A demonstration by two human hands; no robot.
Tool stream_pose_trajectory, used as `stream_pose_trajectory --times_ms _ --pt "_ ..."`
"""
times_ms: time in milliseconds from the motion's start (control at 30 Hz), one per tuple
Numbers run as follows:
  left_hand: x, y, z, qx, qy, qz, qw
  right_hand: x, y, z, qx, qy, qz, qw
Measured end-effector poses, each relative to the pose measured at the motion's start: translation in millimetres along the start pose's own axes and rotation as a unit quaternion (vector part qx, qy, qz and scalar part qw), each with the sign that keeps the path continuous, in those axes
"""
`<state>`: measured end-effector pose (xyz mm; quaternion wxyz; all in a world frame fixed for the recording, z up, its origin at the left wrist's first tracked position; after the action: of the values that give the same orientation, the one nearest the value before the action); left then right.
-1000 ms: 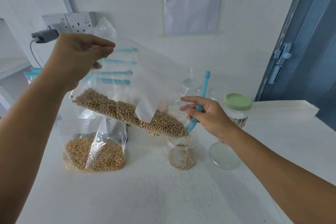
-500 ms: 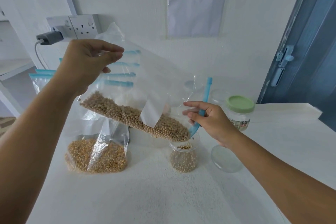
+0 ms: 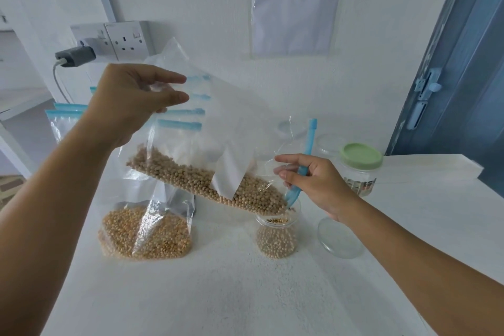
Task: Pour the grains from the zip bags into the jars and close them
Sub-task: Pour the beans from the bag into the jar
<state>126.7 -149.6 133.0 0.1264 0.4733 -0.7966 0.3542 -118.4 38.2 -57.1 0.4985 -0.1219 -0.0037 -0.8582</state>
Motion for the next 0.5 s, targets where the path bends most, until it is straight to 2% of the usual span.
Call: stream_pose_trajectory --times_ms 500 --pt "2.0 6.3 -6.1 0.008 0.001 -0.014 1.000 -1.1 -2.0 1.1 -0.012 -0.001 -0.008 1.000"
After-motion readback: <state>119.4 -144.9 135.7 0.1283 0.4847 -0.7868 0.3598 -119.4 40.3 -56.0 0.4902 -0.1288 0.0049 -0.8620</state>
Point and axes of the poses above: each hand's wrist, its own x-axis towards the middle knuckle, its own y-axis out of the palm, z = x × y, the point moved 8 cm from there along x, towards the middle knuckle, and after that the axes turned 2 degrees about -y, right-handed, at the moved point
